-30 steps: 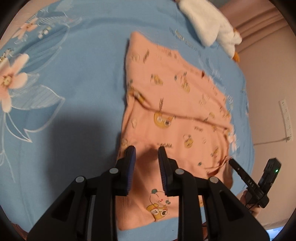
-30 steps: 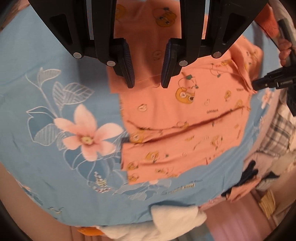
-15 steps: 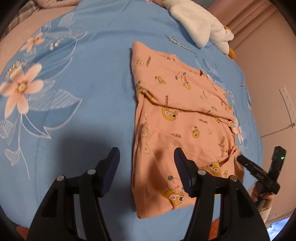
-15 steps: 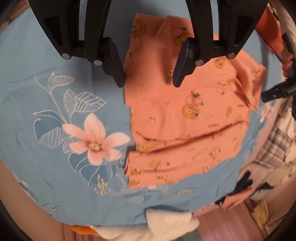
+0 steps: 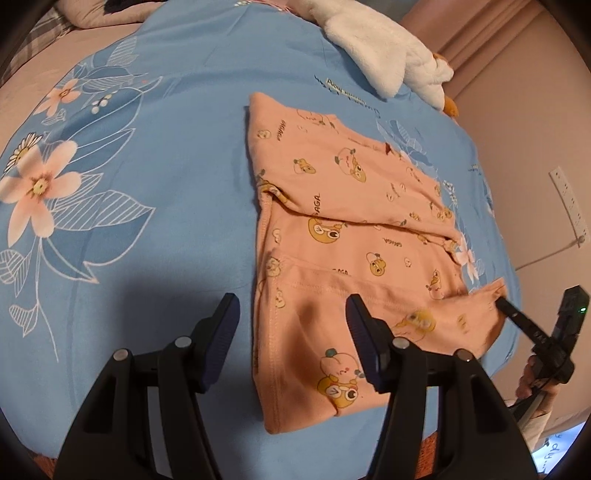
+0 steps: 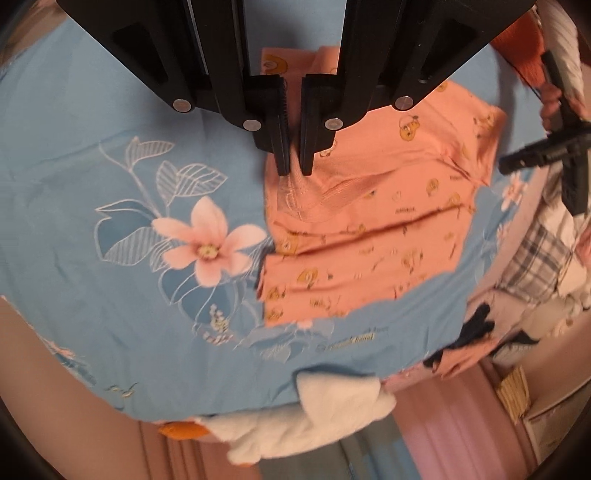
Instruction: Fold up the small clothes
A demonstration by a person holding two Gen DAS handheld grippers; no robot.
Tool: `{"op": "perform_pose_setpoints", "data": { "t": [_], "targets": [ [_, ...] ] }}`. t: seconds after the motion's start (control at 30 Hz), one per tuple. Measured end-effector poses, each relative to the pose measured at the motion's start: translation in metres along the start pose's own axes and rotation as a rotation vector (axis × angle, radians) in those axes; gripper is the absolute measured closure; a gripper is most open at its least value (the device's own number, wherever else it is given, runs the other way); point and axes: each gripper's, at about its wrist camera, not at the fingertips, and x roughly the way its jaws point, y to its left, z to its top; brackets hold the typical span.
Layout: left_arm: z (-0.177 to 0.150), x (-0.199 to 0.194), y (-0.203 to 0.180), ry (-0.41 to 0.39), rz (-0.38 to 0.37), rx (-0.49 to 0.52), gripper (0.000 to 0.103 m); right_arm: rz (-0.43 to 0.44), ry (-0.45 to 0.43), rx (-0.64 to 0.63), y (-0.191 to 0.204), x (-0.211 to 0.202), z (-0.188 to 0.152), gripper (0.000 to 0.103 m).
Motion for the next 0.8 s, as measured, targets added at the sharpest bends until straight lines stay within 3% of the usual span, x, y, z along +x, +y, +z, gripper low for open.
{"op": "perform_pose_setpoints", "data": {
  "t": [0.17, 0.23, 0.4, 0.63, 0.8],
  "targets": [
    [0.006, 0.02, -0.004, 0.021, 0.031, 0.028, 0.046, -0.036, 0.018, 0.033, -0.009, 0.011, -0.007, 0.096],
    [0.008, 0.026, -0.003, 0.033, 0.031, 0.026, 0.053, -0.04, 0.035, 0.046, -0.012, 0.015, -0.011, 0.096],
    [0.009, 0.034, -0.002, 0.025, 0.079, 0.039, 0.097, -0.048, 0.05, 0.056, -0.014, 0.019, -0.018, 0.096],
    [0.003, 0.02, -0.008, -0.037, 0.116, 0.067, 0.099, -0.053, 0.04, 0.047, -0.011, 0.014, -0.019, 0.096],
    [0.0, -0.003, -0.019, -0.105, 0.096, 0.074, 0.1, -0.049, 0.017, 0.042, -0.007, 0.004, -0.02, 0.096]
  ]
}}
